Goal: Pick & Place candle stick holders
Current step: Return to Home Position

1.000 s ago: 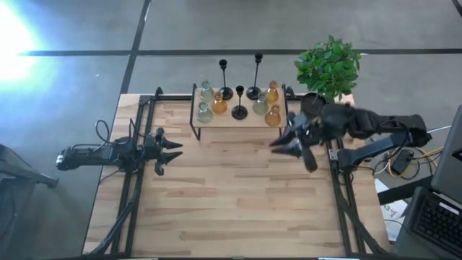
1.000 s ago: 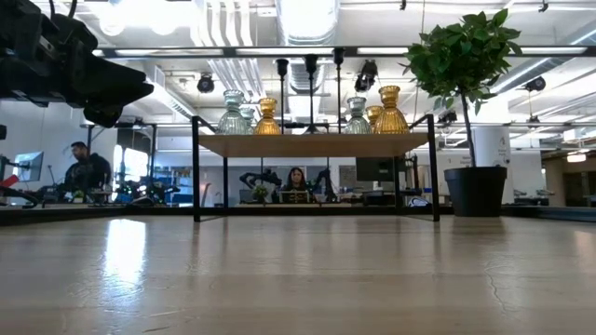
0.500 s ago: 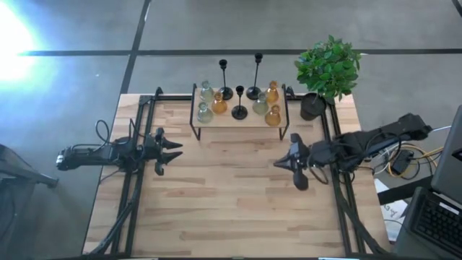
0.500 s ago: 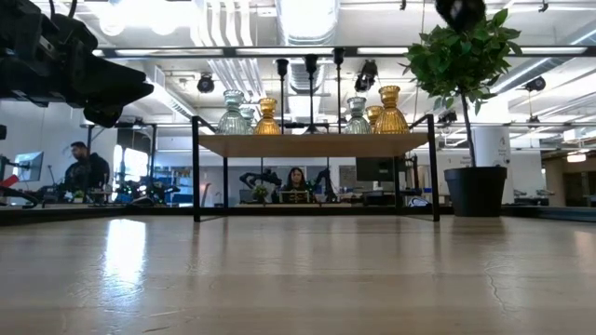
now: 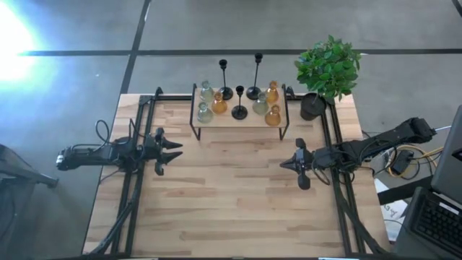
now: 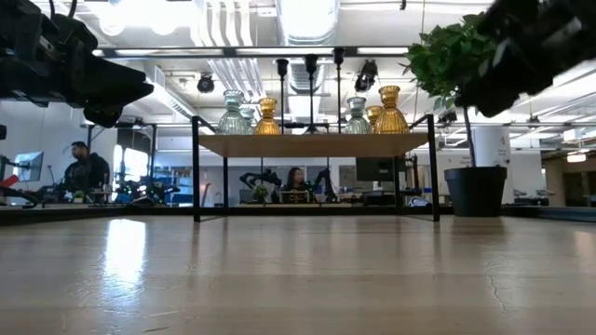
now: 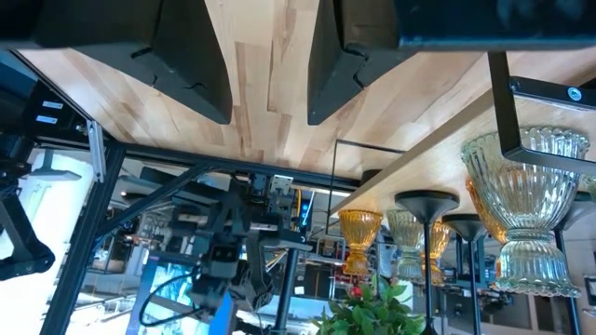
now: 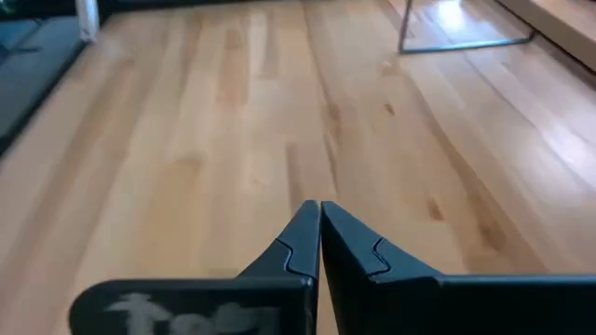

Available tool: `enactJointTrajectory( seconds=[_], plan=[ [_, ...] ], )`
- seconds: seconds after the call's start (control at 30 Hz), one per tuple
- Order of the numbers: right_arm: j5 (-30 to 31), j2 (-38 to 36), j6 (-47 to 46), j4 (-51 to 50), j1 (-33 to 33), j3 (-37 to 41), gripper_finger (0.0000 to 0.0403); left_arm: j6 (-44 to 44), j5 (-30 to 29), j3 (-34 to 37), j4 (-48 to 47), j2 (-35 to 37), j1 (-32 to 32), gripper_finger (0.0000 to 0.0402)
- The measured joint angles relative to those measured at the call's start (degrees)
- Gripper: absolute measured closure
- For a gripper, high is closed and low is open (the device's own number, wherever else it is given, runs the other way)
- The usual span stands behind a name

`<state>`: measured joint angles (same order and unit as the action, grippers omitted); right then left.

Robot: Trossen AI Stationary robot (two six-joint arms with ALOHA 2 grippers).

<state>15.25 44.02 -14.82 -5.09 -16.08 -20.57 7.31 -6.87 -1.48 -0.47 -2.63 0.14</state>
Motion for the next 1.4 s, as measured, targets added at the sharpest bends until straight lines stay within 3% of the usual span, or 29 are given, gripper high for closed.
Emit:
enactJointTrajectory(
  seconds=[0.27,0.6,0.77,1.4],
  plan=[
    [-0.1,-5.12,8.55,0.09,1.16,5.5,0.0394,0.01,0.0,0.0,0.0,-0.01,0.02,0.0254],
    [2.71,-19.76,12.03,0.09,1.15,17.59,0.0394,0.01,0.0,0.0,0.0,-0.01,0.01,0.0254],
    [2.78,-21.47,12.07,7.49,1.09,18.65,0.0394,0.02,0.0,0.0,-0.02,-0.09,0.02,0.0254],
    [2.77,-33.88,11.98,8.14,1.09,20.0,0.0394,0.02,0.0,0.0,-0.04,-0.16,0.02,0.0254]
  ],
)
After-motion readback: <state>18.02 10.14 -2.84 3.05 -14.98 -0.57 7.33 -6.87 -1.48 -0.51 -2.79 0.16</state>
